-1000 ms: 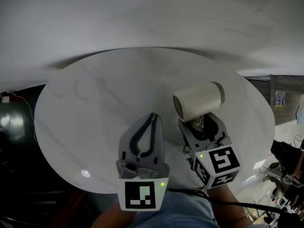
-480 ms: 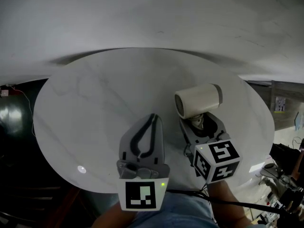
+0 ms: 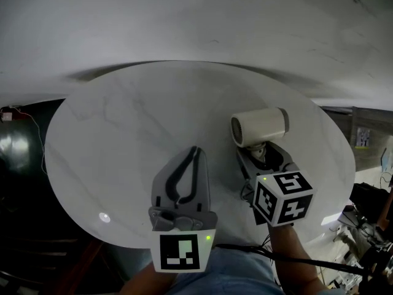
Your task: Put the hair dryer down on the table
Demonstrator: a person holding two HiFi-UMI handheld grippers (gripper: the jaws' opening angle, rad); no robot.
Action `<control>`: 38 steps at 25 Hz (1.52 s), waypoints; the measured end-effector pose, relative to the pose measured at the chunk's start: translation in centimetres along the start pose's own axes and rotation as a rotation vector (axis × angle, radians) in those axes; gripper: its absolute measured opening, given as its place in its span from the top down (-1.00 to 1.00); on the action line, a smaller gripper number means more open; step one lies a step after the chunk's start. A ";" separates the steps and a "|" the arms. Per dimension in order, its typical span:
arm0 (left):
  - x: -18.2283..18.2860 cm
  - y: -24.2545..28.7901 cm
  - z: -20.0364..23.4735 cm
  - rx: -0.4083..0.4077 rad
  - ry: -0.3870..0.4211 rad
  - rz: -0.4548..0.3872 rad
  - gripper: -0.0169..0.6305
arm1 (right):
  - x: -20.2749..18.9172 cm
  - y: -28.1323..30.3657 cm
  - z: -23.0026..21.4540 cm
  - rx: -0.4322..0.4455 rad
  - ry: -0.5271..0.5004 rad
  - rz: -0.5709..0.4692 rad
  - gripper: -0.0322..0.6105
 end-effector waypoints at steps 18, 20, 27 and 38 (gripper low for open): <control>3.2 -4.9 -0.5 0.002 0.025 -0.112 0.91 | 1.6 -5.1 2.1 0.058 -0.009 -0.165 -0.01; 3.8 -6.0 -0.9 -0.003 0.032 -0.134 0.91 | 2.0 -6.7 2.9 0.074 -0.011 -0.225 -0.01; 7.2 -8.7 -3.1 -0.047 0.040 -0.257 0.91 | 4.1 -13.7 7.4 0.161 -0.126 -0.500 0.37; 12.6 -14.4 -5.7 -0.041 0.154 -0.450 0.91 | 5.9 -23.1 14.1 0.125 -0.381 -0.817 0.86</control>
Point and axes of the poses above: the fingertips, and each gripper's own axes: y forward along the fingers, z to its left, x out of its top, the point moved 4 cm from there along -y, backward along the fingers, and after that the axes turned 3 degrees about x, right-handed, at the moved point
